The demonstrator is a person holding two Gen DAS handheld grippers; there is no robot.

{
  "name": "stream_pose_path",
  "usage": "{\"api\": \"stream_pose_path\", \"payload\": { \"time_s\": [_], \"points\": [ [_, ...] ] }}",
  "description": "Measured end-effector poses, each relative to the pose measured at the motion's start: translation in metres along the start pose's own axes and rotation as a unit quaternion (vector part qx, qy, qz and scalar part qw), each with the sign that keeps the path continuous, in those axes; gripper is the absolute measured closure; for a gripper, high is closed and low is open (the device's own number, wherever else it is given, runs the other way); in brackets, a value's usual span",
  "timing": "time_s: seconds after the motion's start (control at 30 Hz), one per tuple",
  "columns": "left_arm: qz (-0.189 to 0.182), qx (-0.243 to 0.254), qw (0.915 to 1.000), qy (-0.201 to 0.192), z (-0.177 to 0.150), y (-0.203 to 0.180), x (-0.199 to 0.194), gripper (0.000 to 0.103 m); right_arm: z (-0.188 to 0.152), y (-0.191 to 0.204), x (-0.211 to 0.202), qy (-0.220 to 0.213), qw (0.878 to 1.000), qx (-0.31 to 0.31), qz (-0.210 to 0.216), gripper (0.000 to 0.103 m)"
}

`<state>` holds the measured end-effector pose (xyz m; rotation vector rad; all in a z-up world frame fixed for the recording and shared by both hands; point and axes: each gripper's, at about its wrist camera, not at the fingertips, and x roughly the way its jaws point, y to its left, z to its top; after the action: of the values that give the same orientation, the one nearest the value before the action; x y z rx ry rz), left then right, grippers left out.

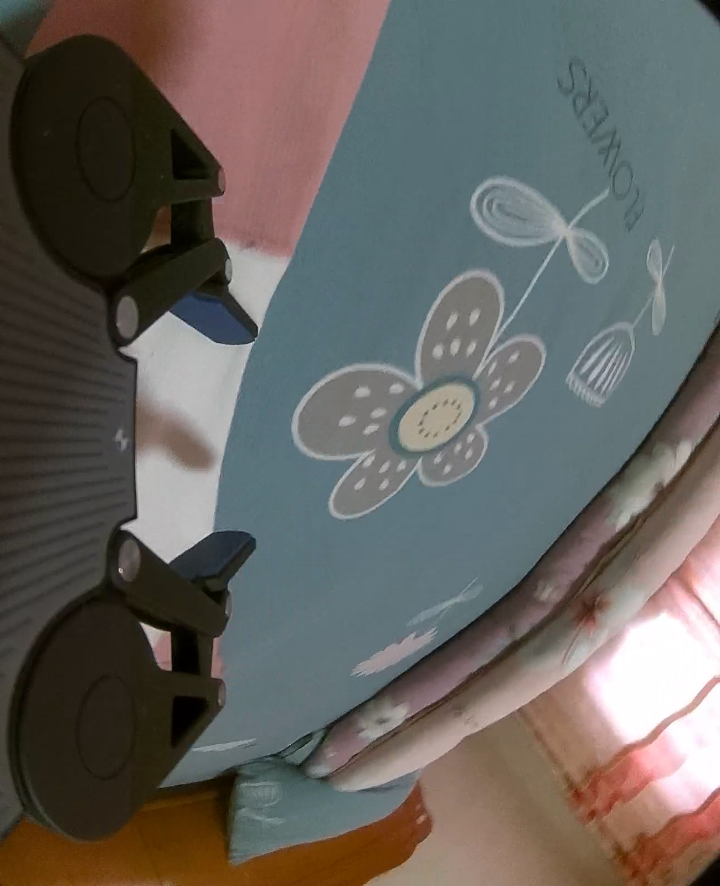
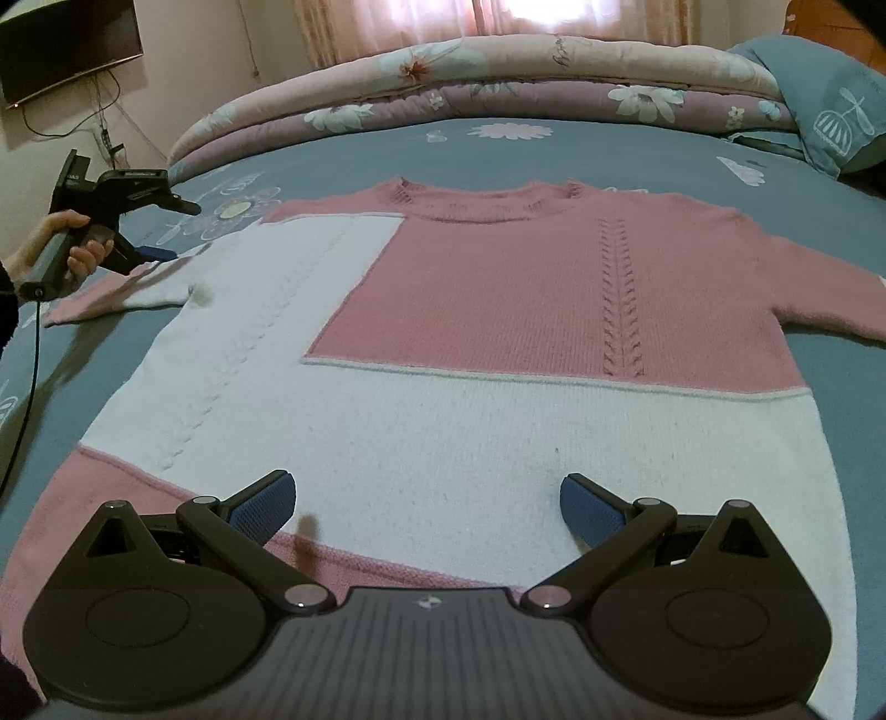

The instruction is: Fold clothes

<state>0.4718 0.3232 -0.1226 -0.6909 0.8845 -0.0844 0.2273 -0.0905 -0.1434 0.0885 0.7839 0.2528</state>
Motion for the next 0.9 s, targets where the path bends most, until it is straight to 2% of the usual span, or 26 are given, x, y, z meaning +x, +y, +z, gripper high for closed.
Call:
{"api": "stream_pose_path", "payload": {
  "time_s": [0.03, 0.1, 0.23, 0.27, 0.33, 0.43, 0.5, 0.57, 0.6, 0.63, 0.73, 0.8, 0.9],
  "points": [
    [-0.010, 0.006, 0.9999, 0.001, -0.001, -0.010, 0.003, 0.029, 0.000, 0.000, 0.000, 0.000, 1.000, 0.000, 0.000, 0.000],
    [-0.054, 0.027, 0.9981, 0.012, -0.008, -0.035, 0.009, 0.029, 0.000, 0.000, 0.000, -0.001, 1.000, 0.001, 0.000, 0.000],
    [-0.113, 0.071, 0.9896, 0.053, -0.026, -0.081, 0.038, 0.028, 0.000, -0.001, 0.000, -0.001, 1.000, 0.002, 0.005, 0.000],
    [-0.114, 0.083, 0.9882, 0.061, -0.030, -0.088, 0.044, 0.028, 0.000, -0.002, -0.001, -0.001, 1.000, 0.003, 0.006, 0.000],
    [-0.087, 0.102, 0.9886, 0.069, -0.037, -0.096, 0.062, 0.028, 0.000, -0.005, -0.001, -0.001, 1.000, 0.006, 0.012, 0.000],
    [-0.079, 0.088, 0.9924, 0.037, -0.036, -0.088, 0.078, 0.027, 0.000, -0.008, -0.002, -0.004, 1.000, 0.010, 0.020, 0.000],
    [-0.069, 0.061, 0.9958, 0.003, -0.031, -0.082, 0.080, 0.027, -0.001, -0.010, -0.003, -0.006, 1.000, 0.010, 0.026, 0.000],
    [-0.031, 0.037, 0.9986, -0.020, -0.025, -0.081, 0.077, 0.030, -0.001, -0.012, -0.003, -0.007, 0.999, 0.012, 0.030, 0.000],
    [-0.031, 0.027, 0.9989, -0.024, -0.023, -0.081, 0.073, 0.030, -0.001, -0.013, -0.004, -0.007, 0.999, 0.013, 0.032, 0.000],
    [-0.033, 0.018, 0.9989, -0.028, -0.022, -0.081, 0.069, 0.030, -0.001, -0.014, -0.005, -0.008, 0.999, 0.015, 0.034, 0.000],
    [-0.103, 0.024, 0.9942, -0.020, -0.025, -0.091, 0.058, 0.026, -0.001, -0.017, -0.005, -0.009, 0.999, 0.021, 0.039, 0.000],
    [-0.128, 0.040, 0.9909, 0.005, -0.031, -0.099, 0.060, 0.025, -0.001, -0.017, -0.005, -0.010, 0.999, 0.023, 0.040, 0.000],
    [-0.117, 0.065, 0.9907, 0.026, -0.035, -0.111, 0.081, 0.025, -0.002, -0.016, -0.005, -0.009, 0.999, 0.018, 0.039, 0.000]
  ]
}}
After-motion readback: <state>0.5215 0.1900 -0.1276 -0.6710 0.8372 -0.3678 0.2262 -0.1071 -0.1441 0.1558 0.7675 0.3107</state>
